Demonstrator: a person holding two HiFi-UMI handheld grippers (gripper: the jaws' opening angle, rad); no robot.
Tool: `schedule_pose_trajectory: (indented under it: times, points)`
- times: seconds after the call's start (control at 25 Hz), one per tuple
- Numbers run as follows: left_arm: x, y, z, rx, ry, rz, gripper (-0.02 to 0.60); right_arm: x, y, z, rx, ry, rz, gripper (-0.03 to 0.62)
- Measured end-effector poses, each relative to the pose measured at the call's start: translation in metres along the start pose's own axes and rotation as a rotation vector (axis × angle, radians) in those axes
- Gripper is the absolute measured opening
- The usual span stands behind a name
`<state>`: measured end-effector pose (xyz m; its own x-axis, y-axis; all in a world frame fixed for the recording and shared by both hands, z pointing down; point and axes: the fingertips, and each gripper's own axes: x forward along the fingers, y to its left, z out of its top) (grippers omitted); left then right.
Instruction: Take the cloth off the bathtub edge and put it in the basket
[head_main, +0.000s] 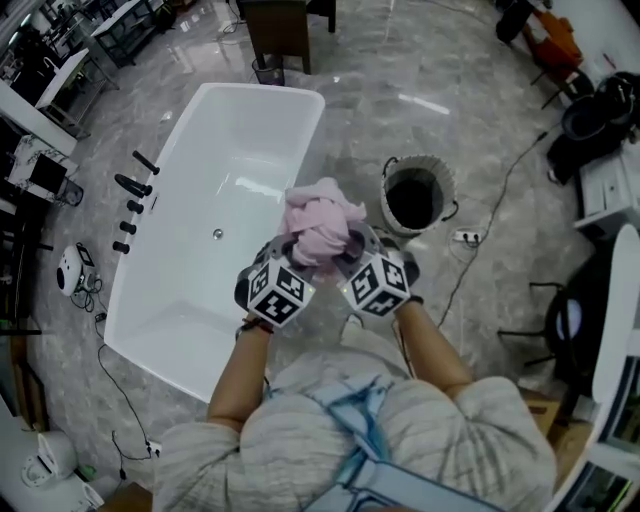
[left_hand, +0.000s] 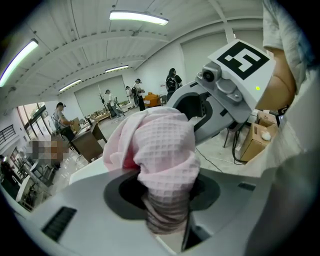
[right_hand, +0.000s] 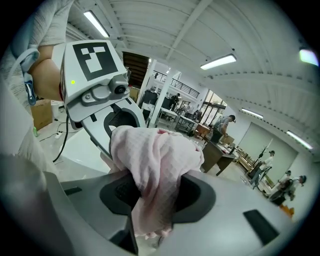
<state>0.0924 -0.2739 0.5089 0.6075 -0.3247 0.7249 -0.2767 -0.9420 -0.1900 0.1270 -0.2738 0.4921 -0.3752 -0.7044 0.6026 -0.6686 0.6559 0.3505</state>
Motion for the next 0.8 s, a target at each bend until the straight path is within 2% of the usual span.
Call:
schedule_pose_trajectory:
  times: [0.36,0.8]
  points:
    - [0.068,-0.017,0.075,0.056,-0.039,-0.046,0.173,-0.031,-0.073,-0.064,0.035,0.043,-0.079,0.17]
    - [0.112,-0.023,0.123,0.165,-0.075,-0.16,0.173,-0.049,-0.119,-0.102,0.128,0.109,-0.192,0.17]
